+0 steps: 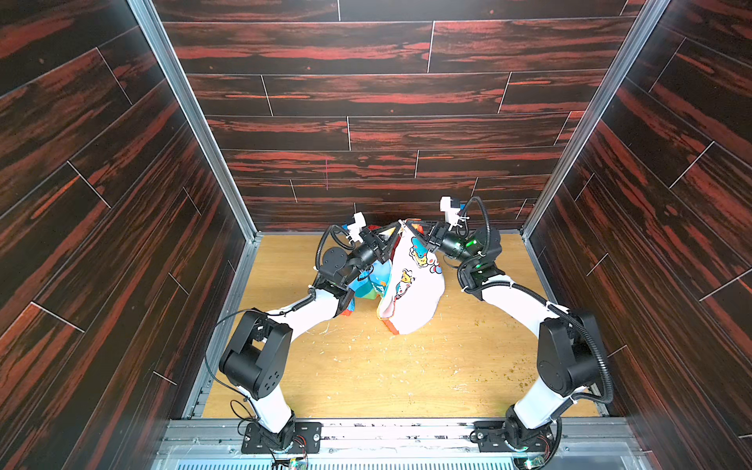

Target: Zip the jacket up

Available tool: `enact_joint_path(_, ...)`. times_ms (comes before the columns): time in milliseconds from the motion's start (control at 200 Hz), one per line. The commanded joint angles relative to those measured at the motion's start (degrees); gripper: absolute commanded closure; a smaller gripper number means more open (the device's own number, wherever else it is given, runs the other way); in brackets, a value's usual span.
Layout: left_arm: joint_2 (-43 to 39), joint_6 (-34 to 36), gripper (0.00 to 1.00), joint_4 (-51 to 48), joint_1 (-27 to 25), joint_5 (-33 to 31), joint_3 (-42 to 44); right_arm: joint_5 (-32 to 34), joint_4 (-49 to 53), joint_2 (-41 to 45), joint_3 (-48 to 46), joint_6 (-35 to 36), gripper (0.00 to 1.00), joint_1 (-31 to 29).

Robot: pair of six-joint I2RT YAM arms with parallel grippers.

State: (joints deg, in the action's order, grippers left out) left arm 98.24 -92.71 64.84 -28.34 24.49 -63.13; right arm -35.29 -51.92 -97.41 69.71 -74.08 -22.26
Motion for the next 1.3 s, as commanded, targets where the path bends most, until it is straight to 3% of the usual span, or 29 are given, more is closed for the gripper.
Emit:
enact_joint_path(0,-4.5,2.4,1.00,-0.9,-1.5,6.6,1.0,5.5,-3.9,-0.2,2.1,-2.1,1.00,0.7)
enact_joint_path(586,-3.8,5.6,1.00,-5.2,-3.3,9.6,1.1,11.7,-0.6,-0.9,5.4,-3.1,1.00,0.0)
enact_joint_path(716,-3.7,5.0,1.00,-4.1,-3.3,8.8,0.5,11.7,4.5,0.1,5.2,0.6,1.00,-0.9)
enact_joint_path(972,-4.0,3.5,1.00,-1.5,-2.5,6.9,1.4,6.9,7.1,0.7,2.5,-1.1,1.00,0.0)
enact_joint_path(1217,-4.3,4.1,1.00,-4.3,-2.1,8.8,0.7,5.9,2.7,3.3,-0.8,-3.3,0.68,0.8)
enact_joint_path(1293,-4.5,4.0,1.00,-4.5,-2.0,9.0,0.6,5.9,1.9,3.9,-1.6,-4.1,0.63,1.0)
